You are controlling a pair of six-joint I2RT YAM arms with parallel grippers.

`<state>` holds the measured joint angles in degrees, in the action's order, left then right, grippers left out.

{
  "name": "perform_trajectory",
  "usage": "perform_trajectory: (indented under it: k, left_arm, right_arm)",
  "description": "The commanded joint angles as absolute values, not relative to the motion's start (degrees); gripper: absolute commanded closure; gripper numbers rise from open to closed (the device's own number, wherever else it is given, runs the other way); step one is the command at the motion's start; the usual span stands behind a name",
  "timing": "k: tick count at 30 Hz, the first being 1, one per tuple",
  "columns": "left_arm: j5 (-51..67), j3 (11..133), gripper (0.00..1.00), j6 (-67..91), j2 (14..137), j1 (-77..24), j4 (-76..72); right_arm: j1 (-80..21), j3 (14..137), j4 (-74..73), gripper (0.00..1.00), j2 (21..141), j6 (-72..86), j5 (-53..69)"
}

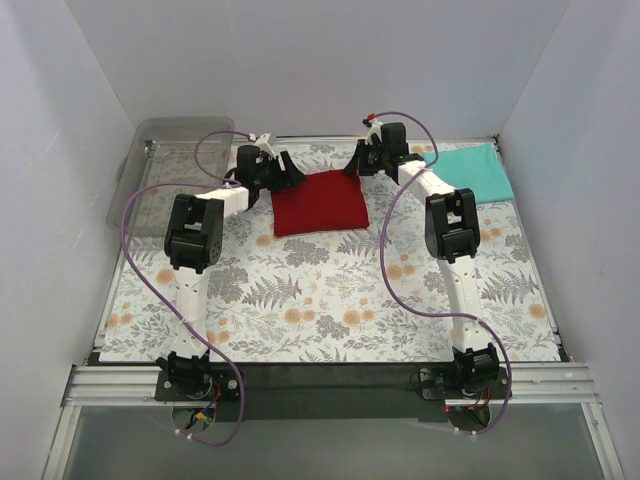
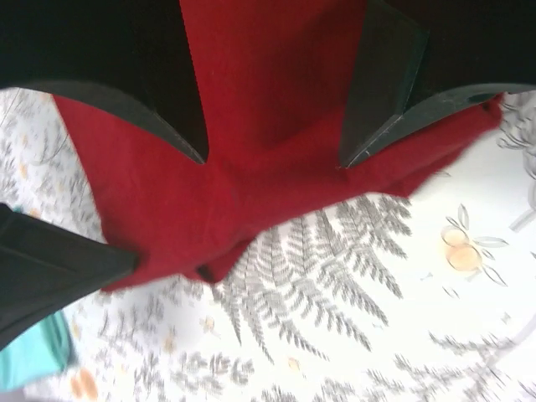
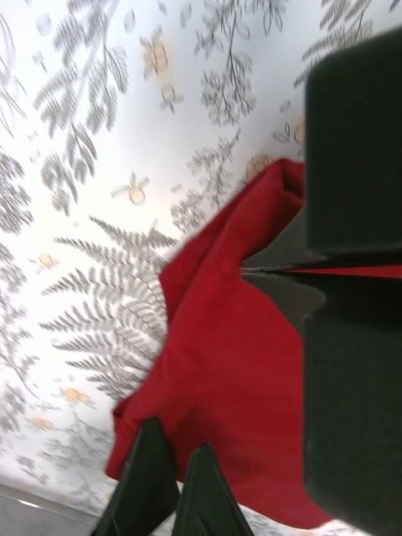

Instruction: Fold and stack the t-shirts

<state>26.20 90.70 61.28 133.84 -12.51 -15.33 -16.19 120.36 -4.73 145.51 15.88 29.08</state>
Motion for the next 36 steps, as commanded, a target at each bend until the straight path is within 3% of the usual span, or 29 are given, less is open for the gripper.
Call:
perform_trajectory:
  k: [1, 8, 17, 22, 29, 36]
  left_arm:
    - [21.98, 94.22, 0.41, 65.03, 133.85, -10.99, -12.75]
    - [21.36, 93.16, 0.4, 68.73, 134.73, -9.05, -14.86]
    - [19.25, 95.18, 0.4, 68.91, 135.53, -8.53, -13.89]
    - [20.3, 94.75, 0.36, 66.01, 132.11, -8.53, -18.1]
    - [19.07, 88.26, 0.28, 60.21, 123.59, -8.53, -21.35]
    - [24.69, 80.08, 0.22, 58.89, 113.05, -8.53, -21.97]
  right_arm:
    - [-15.38, 125.76, -4.74, 0.99, 147.29, 19.95, 21.81]
    - [-14.68, 127.88, -5.71, 0.99, 147.75, 21.01, 13.55]
    - [-12.48, 127.35, -6.33, 0.99, 146.69, 19.6, 17.22]
    - [-11.25, 124.72, -2.83, 0.99, 142.48, 18.72, 22.22]
    - [-11.34, 119.8, 6.21, 0.97, 140.36, 18.01, 43.48]
    - [-12.39, 118.83, 8.44, 0.99, 144.49, 26.1, 44.92]
